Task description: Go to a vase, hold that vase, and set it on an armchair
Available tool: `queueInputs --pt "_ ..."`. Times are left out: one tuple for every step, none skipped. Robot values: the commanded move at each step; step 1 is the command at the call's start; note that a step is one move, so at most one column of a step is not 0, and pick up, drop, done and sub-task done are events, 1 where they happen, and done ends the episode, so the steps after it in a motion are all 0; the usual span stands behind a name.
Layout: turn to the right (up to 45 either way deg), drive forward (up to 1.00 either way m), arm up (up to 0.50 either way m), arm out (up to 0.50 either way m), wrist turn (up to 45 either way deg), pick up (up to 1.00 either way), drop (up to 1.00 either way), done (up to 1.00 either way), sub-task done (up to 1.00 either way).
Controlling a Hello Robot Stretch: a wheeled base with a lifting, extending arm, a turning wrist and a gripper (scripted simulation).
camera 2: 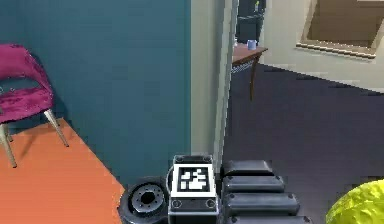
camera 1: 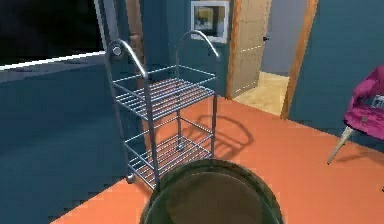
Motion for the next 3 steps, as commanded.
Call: queueInputs --pt "24.0 0.00 0.00 0.00 0.0 0.00 0.00 0.00 0.00" --pt "0.0 1.00 0.00 0.00 0.0 0.00 0.00 0.00 0.00" --pt "0.0 0.45 0.00 0.00 0.0 0.00 0.00 0.00 0.00"
